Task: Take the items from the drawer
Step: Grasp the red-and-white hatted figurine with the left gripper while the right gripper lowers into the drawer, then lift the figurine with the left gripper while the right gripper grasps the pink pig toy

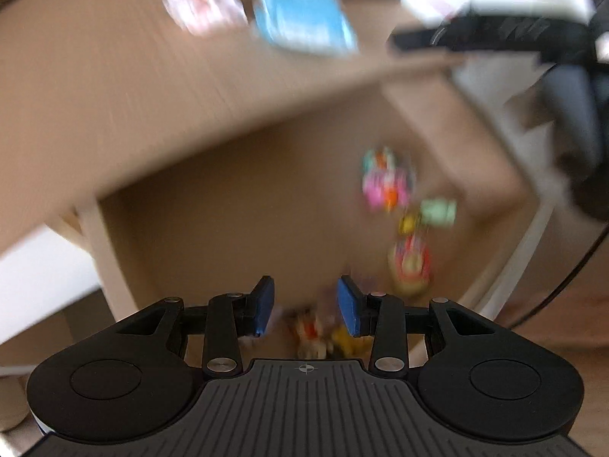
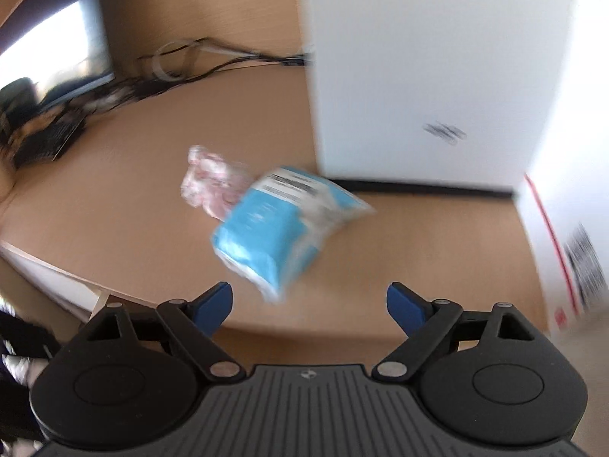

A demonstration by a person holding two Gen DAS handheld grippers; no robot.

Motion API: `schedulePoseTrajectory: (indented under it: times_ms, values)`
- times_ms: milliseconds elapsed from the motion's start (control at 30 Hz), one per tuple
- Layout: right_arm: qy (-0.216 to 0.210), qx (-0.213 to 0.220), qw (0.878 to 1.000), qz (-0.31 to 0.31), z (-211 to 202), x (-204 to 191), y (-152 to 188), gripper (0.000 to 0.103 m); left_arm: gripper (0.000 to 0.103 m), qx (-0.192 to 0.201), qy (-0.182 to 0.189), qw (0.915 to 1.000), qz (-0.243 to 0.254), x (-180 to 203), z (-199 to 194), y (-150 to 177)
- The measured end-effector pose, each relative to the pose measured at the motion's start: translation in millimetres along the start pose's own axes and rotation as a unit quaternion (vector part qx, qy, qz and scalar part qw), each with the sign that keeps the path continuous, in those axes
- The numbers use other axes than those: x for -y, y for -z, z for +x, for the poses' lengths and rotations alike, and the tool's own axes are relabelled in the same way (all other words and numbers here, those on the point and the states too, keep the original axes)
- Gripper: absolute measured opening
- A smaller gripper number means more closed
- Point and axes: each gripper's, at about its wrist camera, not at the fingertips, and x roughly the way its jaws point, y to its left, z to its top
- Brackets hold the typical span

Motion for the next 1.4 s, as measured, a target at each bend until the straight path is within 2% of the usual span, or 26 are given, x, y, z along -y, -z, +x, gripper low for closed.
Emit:
schedulePoseTrajectory:
  times_ms: [100,200,367,567,667,767,867,933,1000,1067,1133,1167,1233,1267,1300,1400]
  values:
    - [0.014,-0.005,1.0,0.019,-13.1,14.6,16.2,0.09,0.04,-0.069,0.01,0.9963,-0.05,-4.5,28.6,6.2]
    - [0.045,-0.011,0.999,0.019,-20.1,25.3,31.2,0.093,0.04,-0.107,0.019,0.9882,-0.108,-13.6,47.4,13.0]
    - [0.069,-0.038,0.996,0.044,-23.9,42.0,55.9,0.093,0.04,-0.125,0.007,0.9819,-0.142,-22.5,66.6,17.0]
    - [0.084,-0.061,0.994,0.038,-24.9,44.7,77.1,0.093,0.041,-0.139,-0.02,0.9829,-0.119,-13.0,87.8,17.9]
    - [0.085,-0.071,0.993,0.044,-21.6,48.2,81.2,0.093,0.032,-0.124,-0.006,0.9843,-0.126,-11.5,88.8,17.5]
    - [0.081,-0.085,0.992,0.05,-15.2,51.5,83.4,0.093,0.032,-0.107,0.011,0.9863,-0.125,-9.2,84.5,20.2]
    - [0.062,-0.099,0.991,0.067,-9.2,55.5,81.4,0.093,0.03,-0.068,0.034,0.9888,-0.129,-9.7,64.9,23.3]
    - [0.045,-0.111,0.989,0.091,-1.6,60.6,77.9,0.093,0.03,-0.03,0.029,0.9881,-0.148,-16.5,44.9,23.8]
    - [0.03,-0.122,0.986,0.11,9.4,63.1,73.0,0.093,0.03,0.012,0.022,0.9838,-0.177,-28.4,22.3,23.2]
    - [0.018,-0.127,0.986,0.108,18.9,59.6,68.4,0.093,0.03,0.052,0.024,0.9755,-0.213,-40.4,0.4,25.1]
    - [0.01,-0.135,0.987,0.088,29.3,50.3,64.4,0.093,0.03,0.084,0.03,0.9664,-0.241,-50.1,-18.0,26.4]
    - [0.009,-0.142,0.987,0.075,35.8,43.7,63.2,0.093,0.03,0.097,0.033,0.9622,-0.252,-52.8,-24.8,12.8]
    - [0.019,-0.153,0.987,0.043,51.0,28.6,62.8,0.092,0.03,0.117,0.038,0.9561,-0.266,-57.5,-36.7,15.2]
    - [0.03,-0.158,0.987,0.031,58.5,23.0,63.3,0.09,0.03,0.123,0.036,0.9548,-0.268,-52.5,-40.0,11.4]
    - [0.039,-0.168,0.985,0.019,67.6,17.6,64.6,0.083,0.03,0.126,0.033,0.955,-0.267,-50.2,-42.0,11.9]
    - [0.043,-0.197,0.979,-0.008,88.9,6.3,69.5,0.071,0.03,0.12,0.023,0.9592,-0.255,-36.7,-44.5,11.6]
